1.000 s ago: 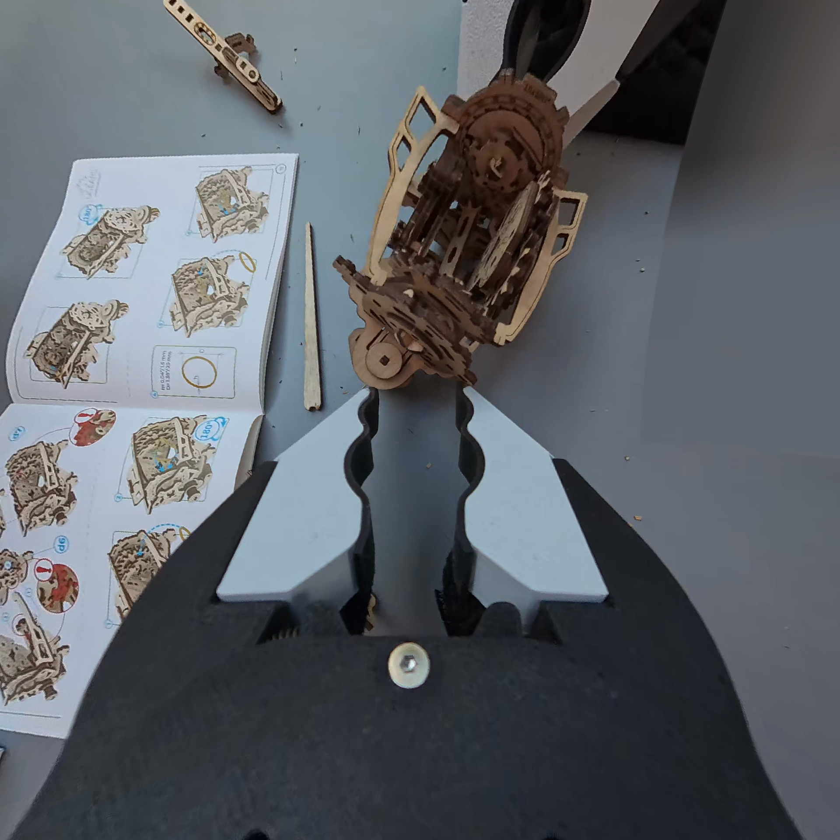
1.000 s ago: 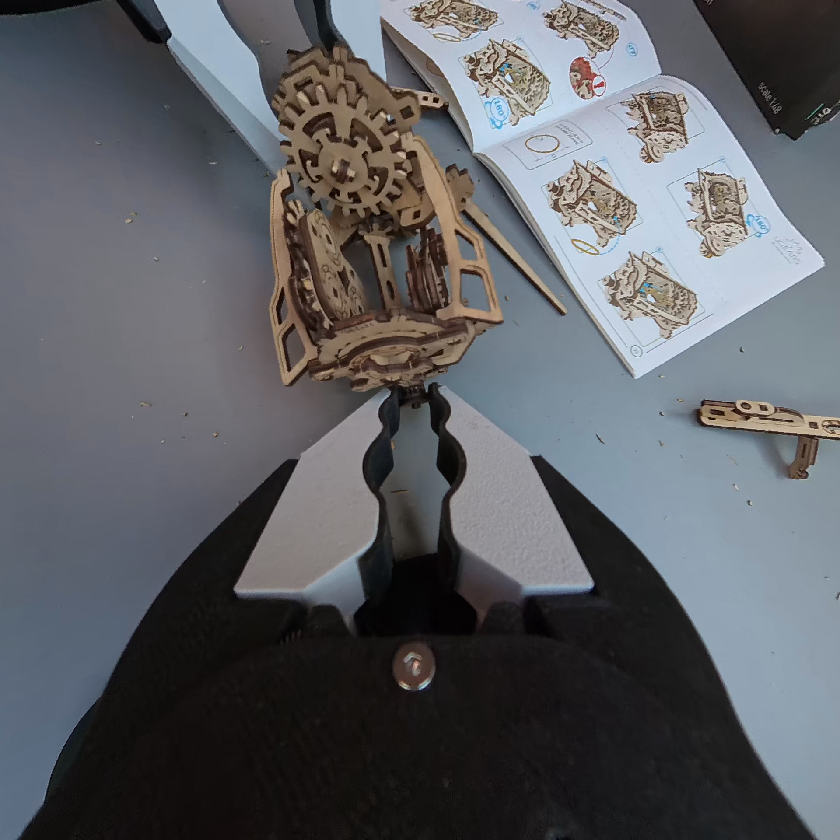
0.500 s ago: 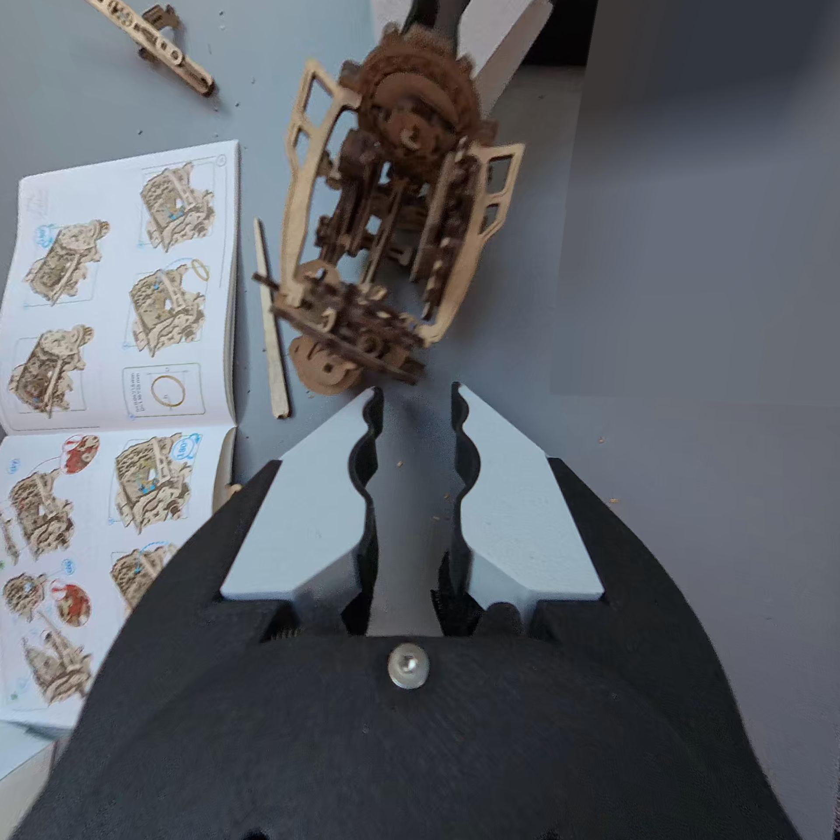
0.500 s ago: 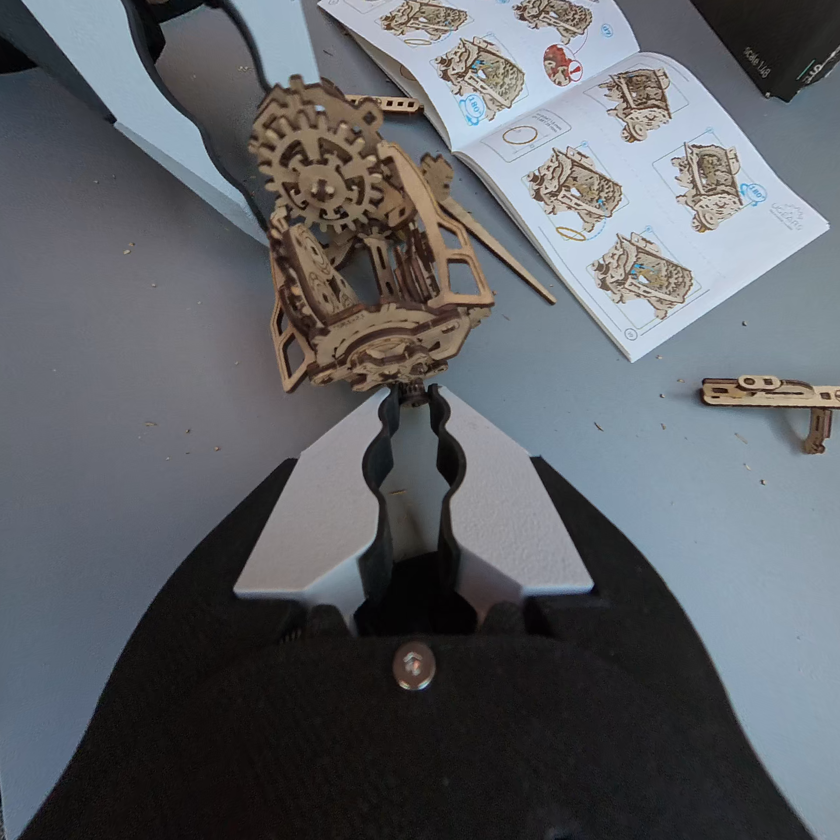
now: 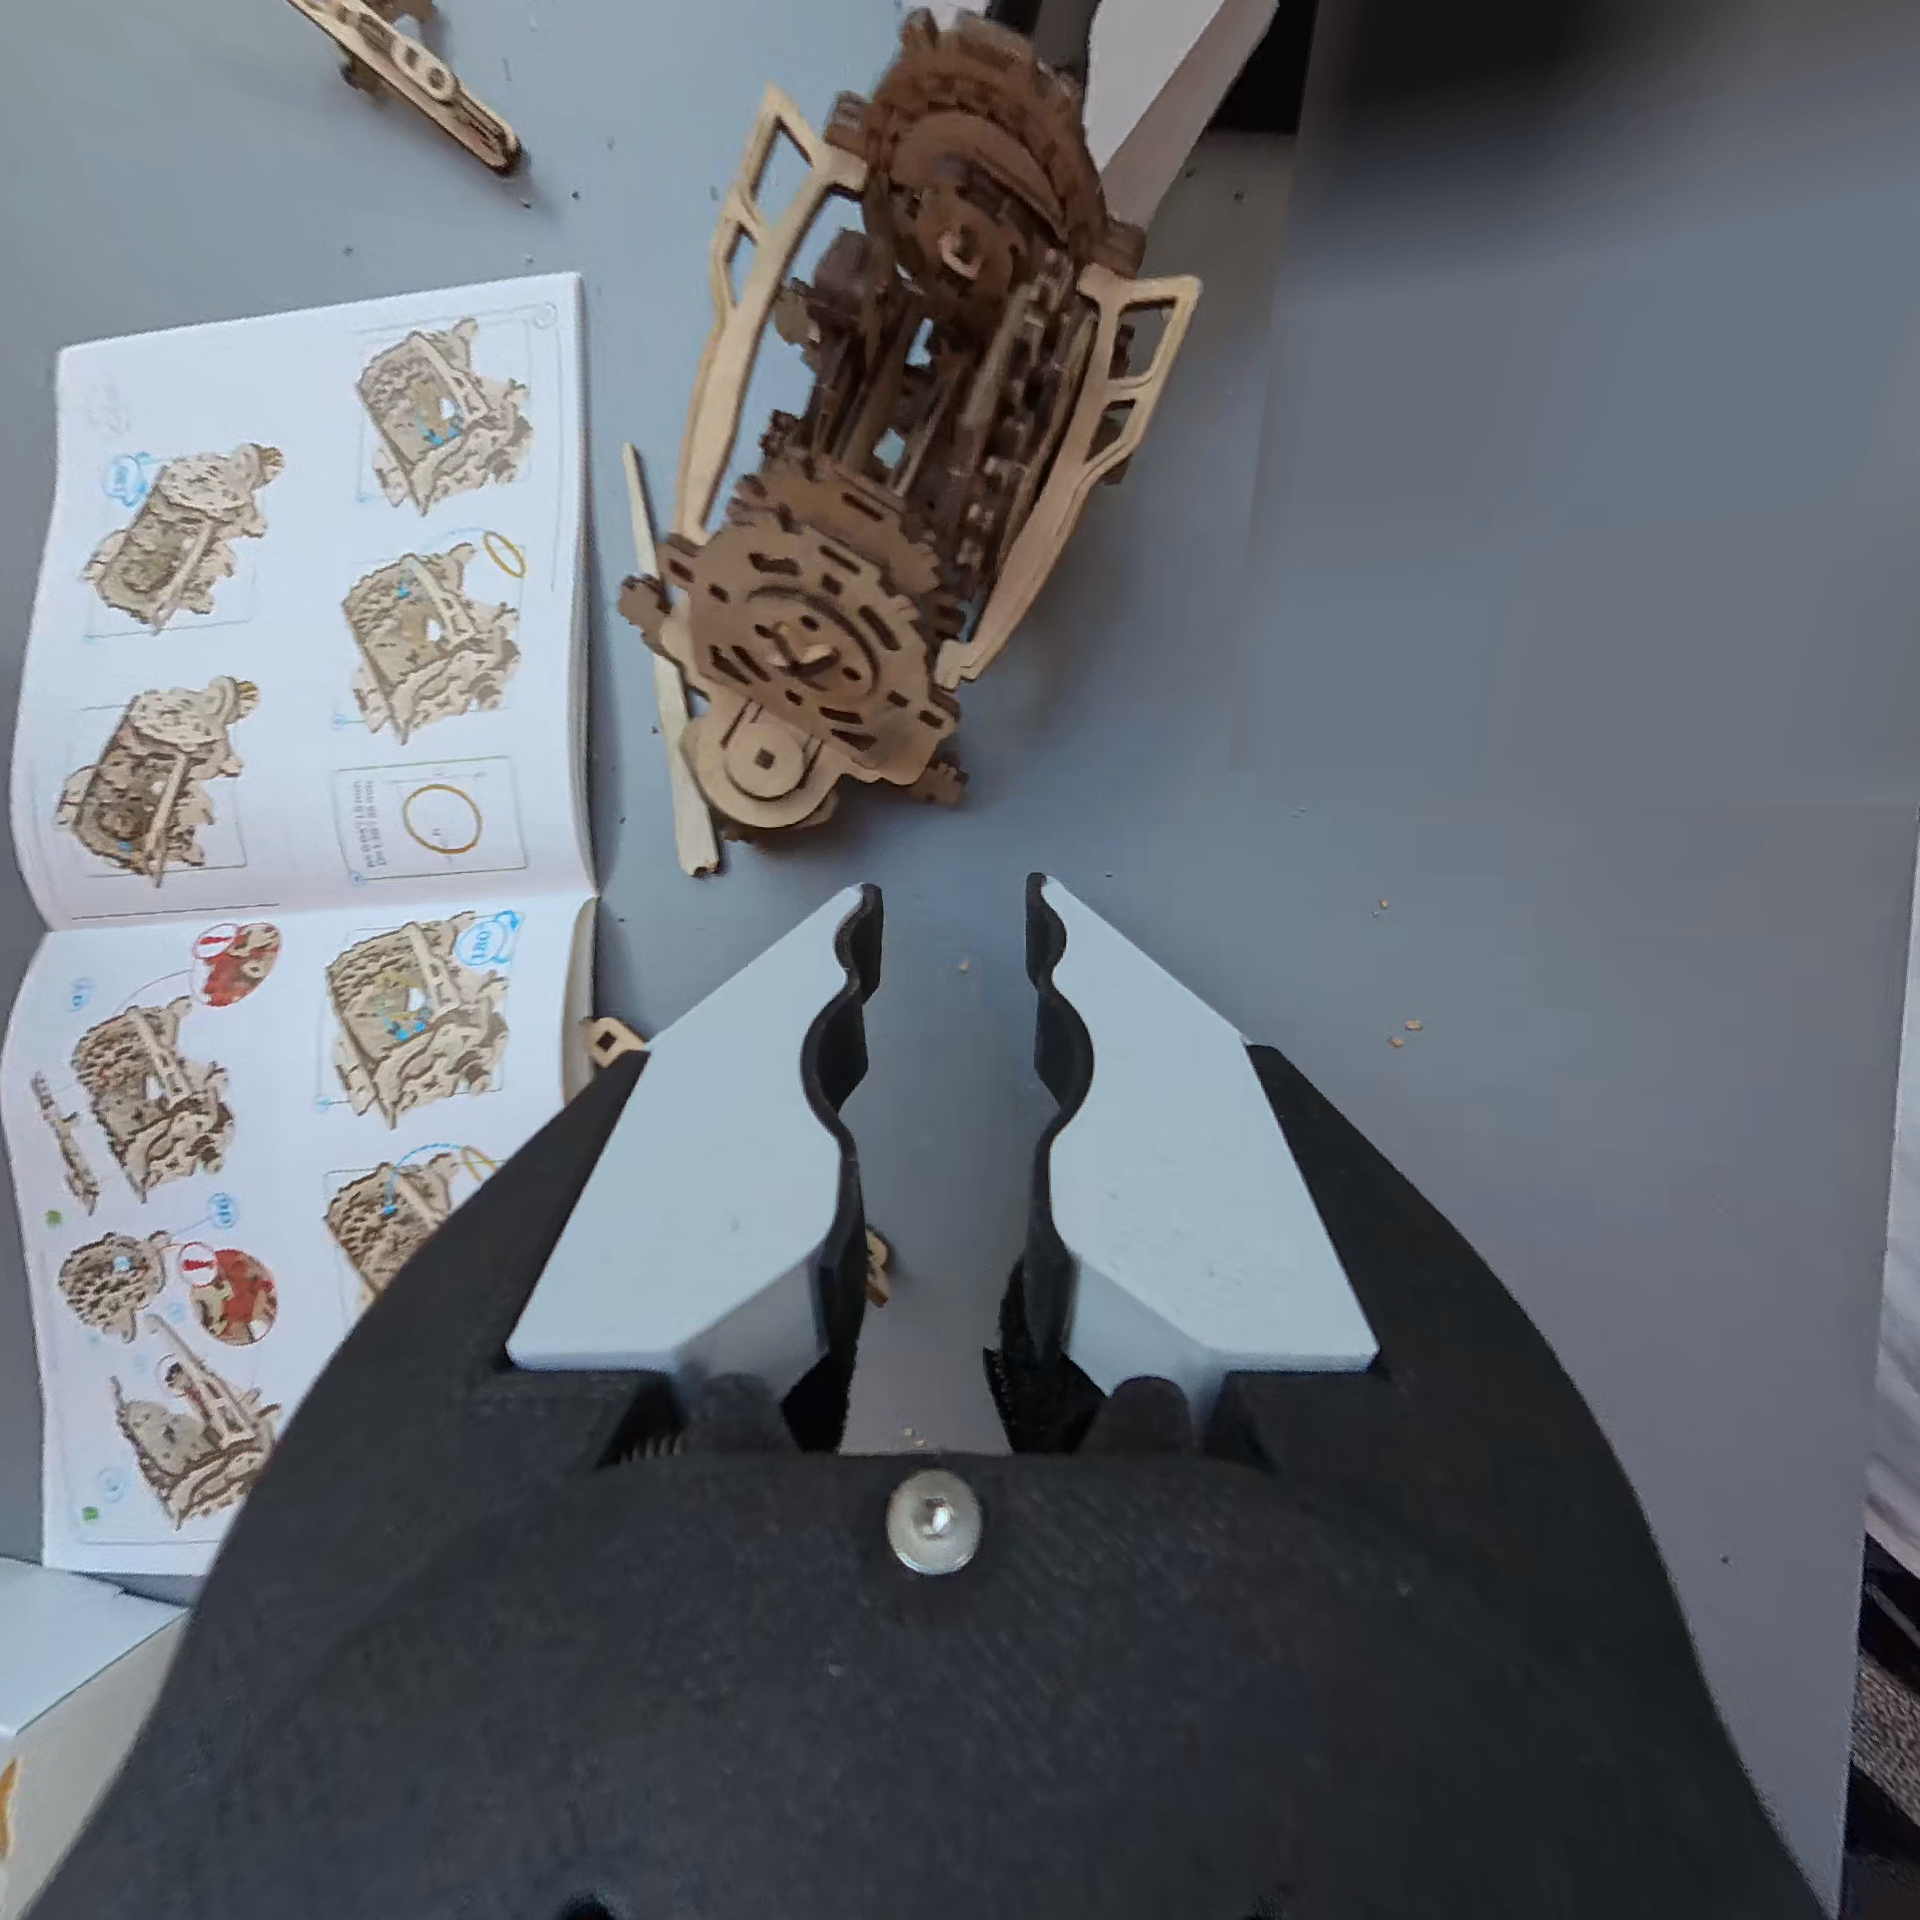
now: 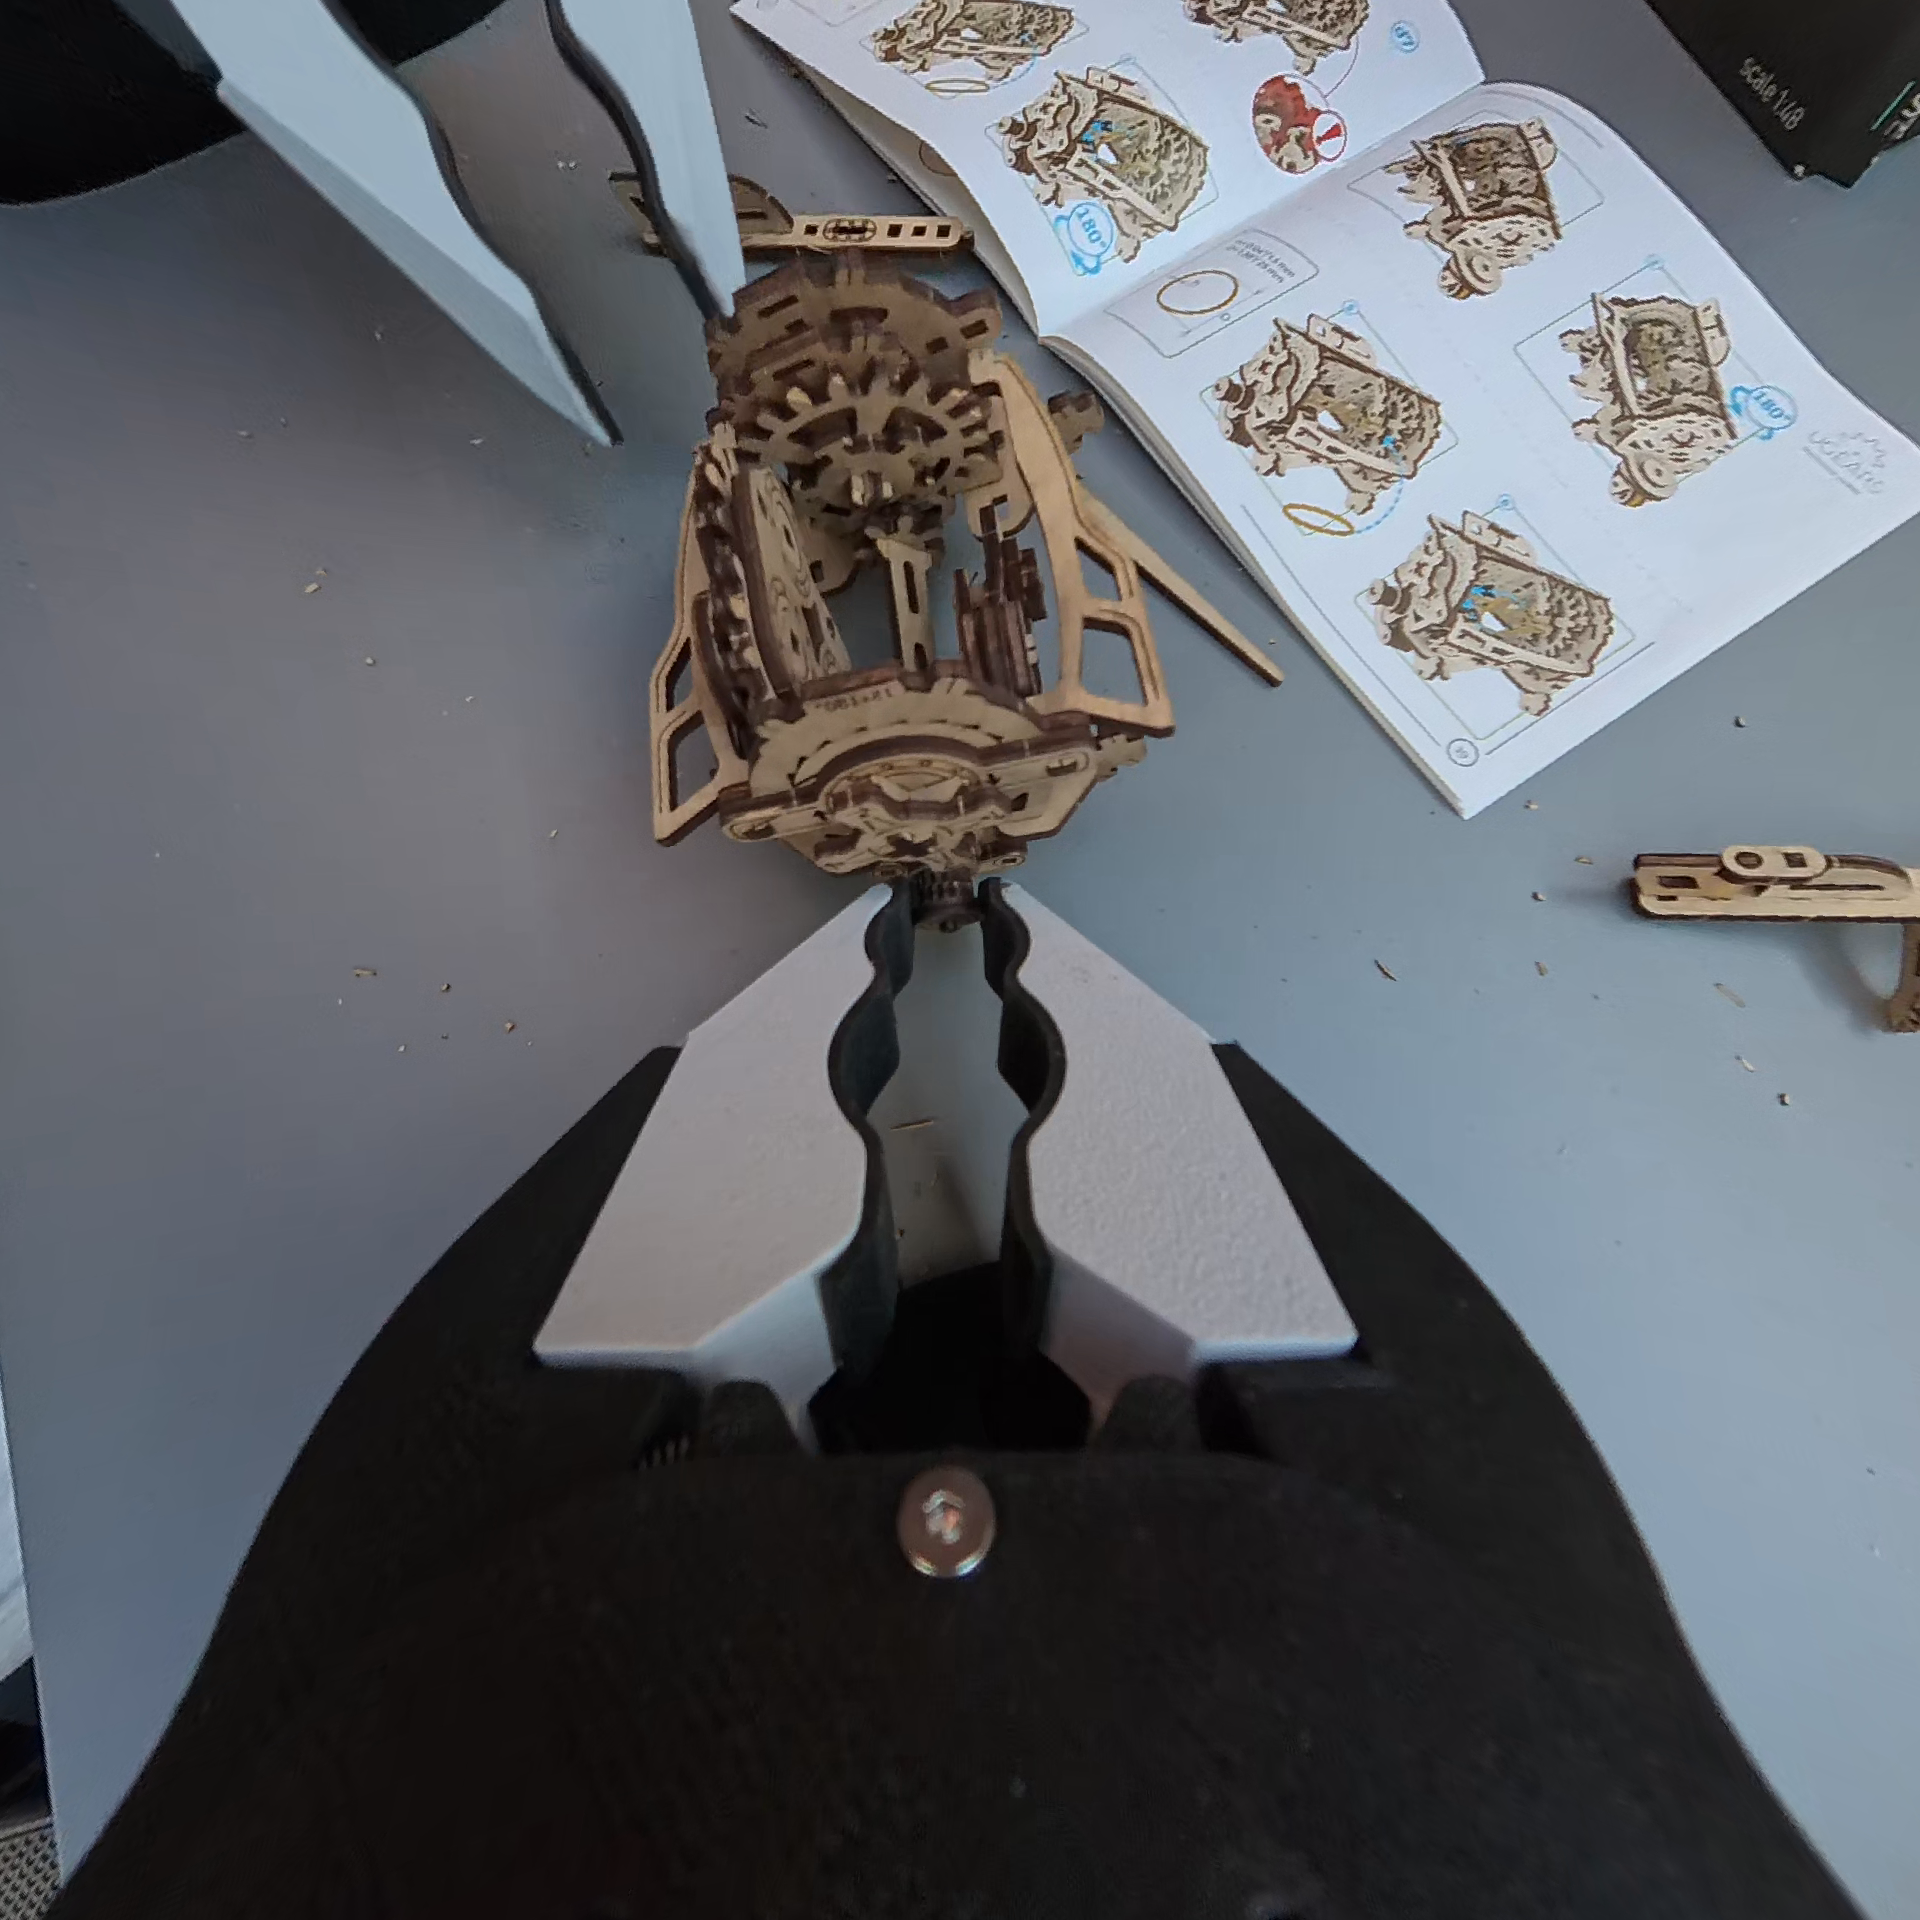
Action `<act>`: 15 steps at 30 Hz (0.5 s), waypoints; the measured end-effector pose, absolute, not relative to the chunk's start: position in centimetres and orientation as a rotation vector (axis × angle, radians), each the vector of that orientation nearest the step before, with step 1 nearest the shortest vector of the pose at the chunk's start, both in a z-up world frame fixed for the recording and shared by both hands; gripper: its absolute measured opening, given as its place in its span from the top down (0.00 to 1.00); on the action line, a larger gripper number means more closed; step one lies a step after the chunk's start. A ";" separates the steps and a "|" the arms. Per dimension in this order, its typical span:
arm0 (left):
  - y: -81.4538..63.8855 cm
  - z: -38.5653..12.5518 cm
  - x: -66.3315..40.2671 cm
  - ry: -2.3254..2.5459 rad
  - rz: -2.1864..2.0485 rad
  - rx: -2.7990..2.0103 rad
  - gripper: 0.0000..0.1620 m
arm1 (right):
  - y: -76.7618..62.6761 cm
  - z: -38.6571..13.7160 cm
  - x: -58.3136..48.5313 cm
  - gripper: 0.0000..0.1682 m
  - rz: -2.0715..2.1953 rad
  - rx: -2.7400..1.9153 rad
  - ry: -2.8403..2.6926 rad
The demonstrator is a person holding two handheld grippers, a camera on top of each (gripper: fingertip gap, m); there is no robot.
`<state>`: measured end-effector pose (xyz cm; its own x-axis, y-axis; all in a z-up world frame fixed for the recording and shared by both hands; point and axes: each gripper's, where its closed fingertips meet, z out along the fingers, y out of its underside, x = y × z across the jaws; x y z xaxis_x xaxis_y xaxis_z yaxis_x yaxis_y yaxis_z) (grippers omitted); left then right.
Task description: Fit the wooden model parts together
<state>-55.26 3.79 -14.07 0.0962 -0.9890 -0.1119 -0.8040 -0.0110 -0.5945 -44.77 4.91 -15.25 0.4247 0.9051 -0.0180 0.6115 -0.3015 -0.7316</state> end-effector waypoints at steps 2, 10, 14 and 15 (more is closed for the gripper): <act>5.2 -12.5 -55.4 1.691 -0.520 -1.837 0.80 | 4.9 -15.3 -44.8 0.93 0.577 -2.027 -1.277; 7.3 -12.3 -53.5 1.934 -0.504 -1.541 0.75 | 4.9 -15.3 -44.7 0.93 0.557 -2.024 -1.281; 7.3 -13.5 -52.9 2.108 -0.370 -1.424 0.74 | 5.0 -15.3 -44.7 0.92 0.565 -2.028 -1.278; 7.2 -13.7 -52.8 2.142 -0.351 -1.400 0.75 | 5.0 -15.3 -44.7 0.92 0.565 -2.028 -1.278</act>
<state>-52.84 7.21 -13.72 -0.3050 -0.9026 -0.3037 -0.7584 0.4231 -0.4958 -44.73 4.97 -15.32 0.4275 0.9039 -0.0103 0.6157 -0.2995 -0.7289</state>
